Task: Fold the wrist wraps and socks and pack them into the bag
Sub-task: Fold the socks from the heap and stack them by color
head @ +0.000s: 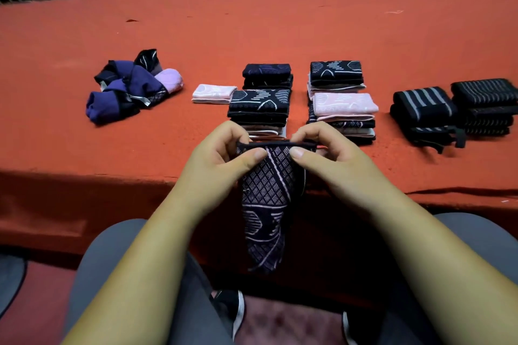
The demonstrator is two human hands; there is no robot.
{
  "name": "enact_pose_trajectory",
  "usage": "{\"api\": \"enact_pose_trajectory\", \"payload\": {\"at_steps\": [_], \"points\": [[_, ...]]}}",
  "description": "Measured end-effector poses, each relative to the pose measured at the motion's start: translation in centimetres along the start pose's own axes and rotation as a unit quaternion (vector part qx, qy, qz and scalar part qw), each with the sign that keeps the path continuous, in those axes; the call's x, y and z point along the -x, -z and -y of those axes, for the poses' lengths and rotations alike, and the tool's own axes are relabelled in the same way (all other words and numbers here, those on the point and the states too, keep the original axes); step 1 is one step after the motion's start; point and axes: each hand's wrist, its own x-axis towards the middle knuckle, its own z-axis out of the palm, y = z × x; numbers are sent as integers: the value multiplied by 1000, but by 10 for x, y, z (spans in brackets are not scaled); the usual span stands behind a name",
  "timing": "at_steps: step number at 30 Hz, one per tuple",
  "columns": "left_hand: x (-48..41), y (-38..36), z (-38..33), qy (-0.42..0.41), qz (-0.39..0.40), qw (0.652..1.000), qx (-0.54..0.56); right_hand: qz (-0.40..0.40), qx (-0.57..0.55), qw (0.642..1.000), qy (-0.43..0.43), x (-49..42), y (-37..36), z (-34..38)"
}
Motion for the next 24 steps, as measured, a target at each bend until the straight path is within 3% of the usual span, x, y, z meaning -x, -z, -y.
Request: {"api": "enact_pose_trajectory", "payload": {"at_steps": [5, 10, 19, 24], "points": [[-3, -6, 0, 28, -33, 993, 108, -18, 2, 999, -49, -5, 0, -9], [-5, -1, 1, 44, -79, 988, 127, -13, 20, 999, -40, -3, 0, -10], [-6, 5, 15, 92, -44, 995, -12, -103, 8, 995, 4, -5, 0, -14], [-7, 1, 13, 98, -105, 985, 98, 0, 41, 998, -40, -7, 3, -19]]}}
